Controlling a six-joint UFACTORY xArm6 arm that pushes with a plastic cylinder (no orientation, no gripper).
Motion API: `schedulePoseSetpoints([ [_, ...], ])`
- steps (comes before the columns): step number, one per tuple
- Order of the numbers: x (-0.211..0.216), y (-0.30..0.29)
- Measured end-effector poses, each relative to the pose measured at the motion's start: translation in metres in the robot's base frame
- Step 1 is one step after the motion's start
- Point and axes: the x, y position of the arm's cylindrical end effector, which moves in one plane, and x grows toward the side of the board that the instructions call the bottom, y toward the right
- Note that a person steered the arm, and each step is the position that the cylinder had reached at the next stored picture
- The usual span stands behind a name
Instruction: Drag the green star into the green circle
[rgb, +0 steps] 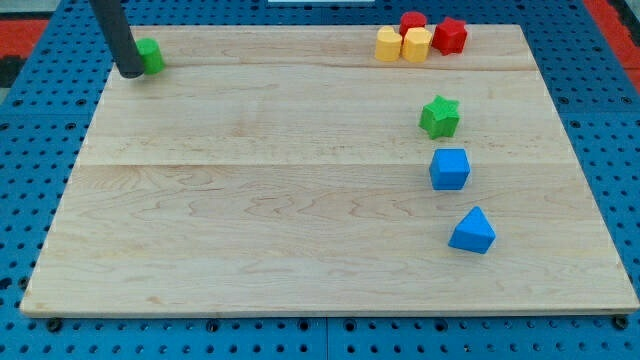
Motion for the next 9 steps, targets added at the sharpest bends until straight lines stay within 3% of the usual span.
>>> schedulePoseSetpoints([
  [1,-0.023,0.039],
  [2,-0.007,0.08],
  [6,0.053,0.444],
  [7,0.104,0.444],
  [8,0.108,0.356],
  [9,0.057,0.308],
])
